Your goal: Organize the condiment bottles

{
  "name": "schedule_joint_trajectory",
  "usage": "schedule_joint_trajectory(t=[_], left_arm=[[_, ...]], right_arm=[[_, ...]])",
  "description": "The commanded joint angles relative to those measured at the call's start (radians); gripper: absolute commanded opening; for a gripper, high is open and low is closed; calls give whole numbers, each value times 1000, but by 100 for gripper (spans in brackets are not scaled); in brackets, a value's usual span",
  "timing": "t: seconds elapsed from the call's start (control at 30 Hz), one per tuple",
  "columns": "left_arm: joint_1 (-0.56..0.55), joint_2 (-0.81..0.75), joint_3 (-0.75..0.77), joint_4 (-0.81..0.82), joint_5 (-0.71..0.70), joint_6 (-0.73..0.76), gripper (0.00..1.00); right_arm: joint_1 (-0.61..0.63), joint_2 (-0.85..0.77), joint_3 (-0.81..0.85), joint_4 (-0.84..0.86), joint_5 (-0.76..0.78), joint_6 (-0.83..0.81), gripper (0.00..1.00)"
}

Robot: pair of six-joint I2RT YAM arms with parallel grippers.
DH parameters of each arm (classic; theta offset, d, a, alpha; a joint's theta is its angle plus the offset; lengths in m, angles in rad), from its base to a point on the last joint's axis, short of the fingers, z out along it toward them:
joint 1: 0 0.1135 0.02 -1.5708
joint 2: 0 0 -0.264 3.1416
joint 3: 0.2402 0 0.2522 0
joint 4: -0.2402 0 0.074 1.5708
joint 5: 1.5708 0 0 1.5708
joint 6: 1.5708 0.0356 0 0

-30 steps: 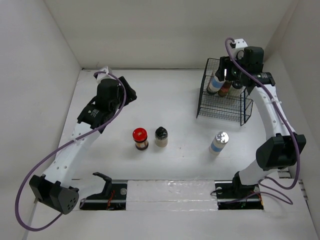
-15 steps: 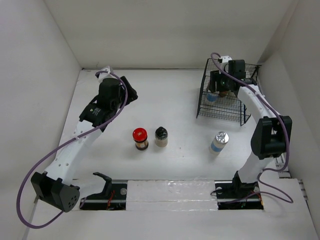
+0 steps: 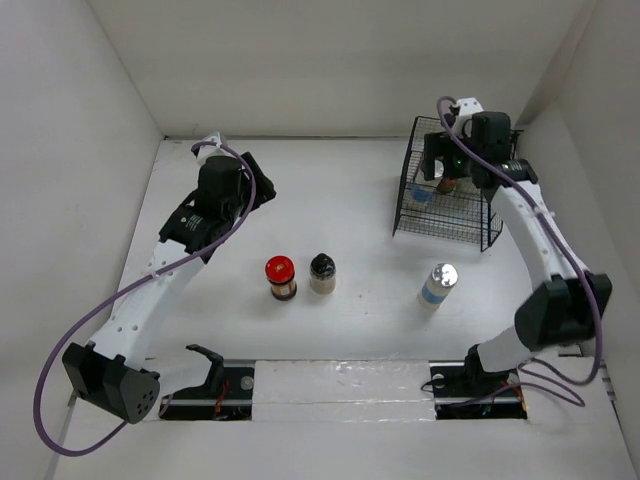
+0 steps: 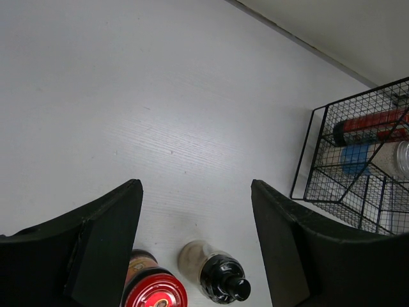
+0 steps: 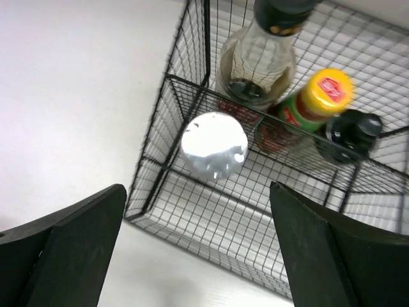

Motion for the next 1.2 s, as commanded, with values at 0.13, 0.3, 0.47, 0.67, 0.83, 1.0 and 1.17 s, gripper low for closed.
schedule_joint_trajectory(t=[0.13, 0.3, 0.47, 0.67, 0.83, 1.0, 1.17], left_arm=[[-5, -6, 25, 39, 1, 11, 65], [-5, -15, 5, 50, 33, -7, 65], [-5, -25, -28, 59, 44, -7, 65], [-5, -56, -55, 59, 53, -16, 65], [-5, -65, -55, 59, 53, -16, 65], [-5, -65, -55, 59, 53, -16, 65], [-5, -75, -55, 68, 53, -25, 65]], right_arm=[[105, -451, -303, -225, 157, 104, 99], [217, -634, -461, -469, 136, 221, 99], [271, -694, -492, -536, 140, 282, 99], [261, -668, -547, -479, 219, 282, 99], [234, -622, -587, -396, 187, 258, 97], [234, -601, -599, -342, 186, 258, 53], [244, -620, -411, -387, 260, 248, 33]])
